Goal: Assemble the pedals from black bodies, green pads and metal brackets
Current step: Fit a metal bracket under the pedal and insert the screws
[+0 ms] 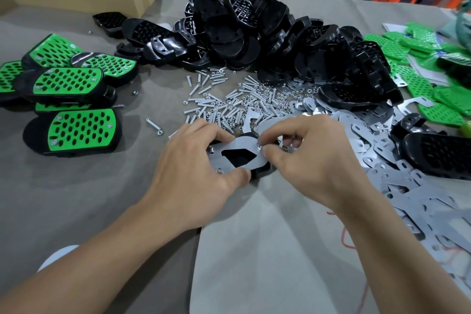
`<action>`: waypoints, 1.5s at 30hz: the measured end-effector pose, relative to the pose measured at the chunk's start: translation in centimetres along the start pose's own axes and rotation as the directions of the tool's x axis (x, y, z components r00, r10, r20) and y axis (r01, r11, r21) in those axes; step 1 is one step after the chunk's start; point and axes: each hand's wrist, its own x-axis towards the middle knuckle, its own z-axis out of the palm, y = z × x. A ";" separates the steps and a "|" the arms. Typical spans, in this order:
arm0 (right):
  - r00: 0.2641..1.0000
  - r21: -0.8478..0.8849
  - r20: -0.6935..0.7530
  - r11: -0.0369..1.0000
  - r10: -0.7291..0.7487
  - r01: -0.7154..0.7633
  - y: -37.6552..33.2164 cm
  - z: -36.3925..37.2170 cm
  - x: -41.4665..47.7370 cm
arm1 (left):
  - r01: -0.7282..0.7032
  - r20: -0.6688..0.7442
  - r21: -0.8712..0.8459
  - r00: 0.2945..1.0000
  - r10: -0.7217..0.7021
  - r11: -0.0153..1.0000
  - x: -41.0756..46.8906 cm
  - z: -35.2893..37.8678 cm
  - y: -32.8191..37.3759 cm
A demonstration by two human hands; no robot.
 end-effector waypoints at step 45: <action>0.871 -0.762 0.462 0.429 -0.165 0.485 -5.1 -1.1 1.2 | -0.095 -0.036 -0.033 0.995 0.094 0.995 0.2 0.1 -0.5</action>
